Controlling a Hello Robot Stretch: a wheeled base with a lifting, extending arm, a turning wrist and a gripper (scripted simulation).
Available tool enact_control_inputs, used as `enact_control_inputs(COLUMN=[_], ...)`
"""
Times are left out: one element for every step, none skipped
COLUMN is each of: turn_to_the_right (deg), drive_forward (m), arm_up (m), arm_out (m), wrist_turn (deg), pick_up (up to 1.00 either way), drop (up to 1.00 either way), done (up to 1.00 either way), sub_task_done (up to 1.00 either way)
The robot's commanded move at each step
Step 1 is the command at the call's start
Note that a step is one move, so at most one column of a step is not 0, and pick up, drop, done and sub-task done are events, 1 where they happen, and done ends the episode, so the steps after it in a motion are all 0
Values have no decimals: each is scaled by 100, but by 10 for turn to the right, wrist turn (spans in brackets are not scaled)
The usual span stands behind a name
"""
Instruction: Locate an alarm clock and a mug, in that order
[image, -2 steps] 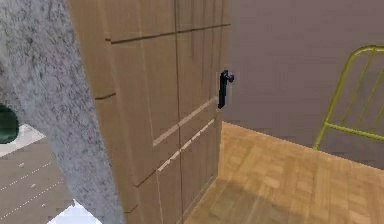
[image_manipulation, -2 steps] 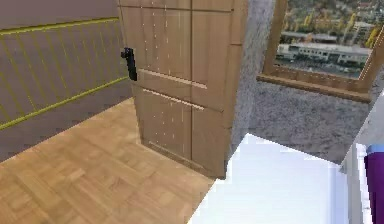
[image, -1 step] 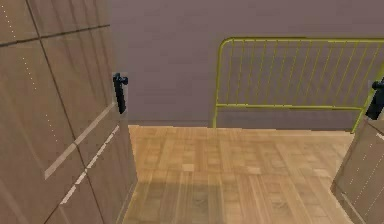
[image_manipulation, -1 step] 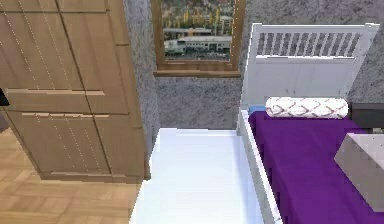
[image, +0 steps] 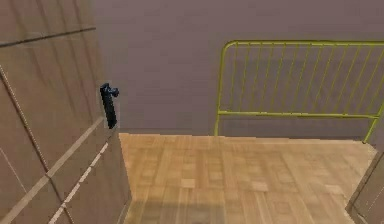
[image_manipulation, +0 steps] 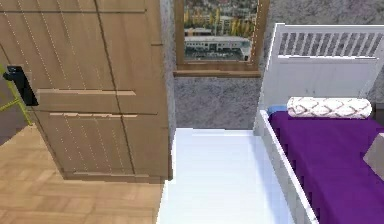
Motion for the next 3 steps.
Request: enact_control_inputs(turn_to_the_right=[-450,-450,-420], drive_forward=[0,0,0], arm_up=[0,0,0], arm_out=[0,0,0], wrist_turn=[0,0,0], pick_up=[0,0,0], drop=[0,0,0], done=[0,0,0], sub_task_done=[0,0,0])
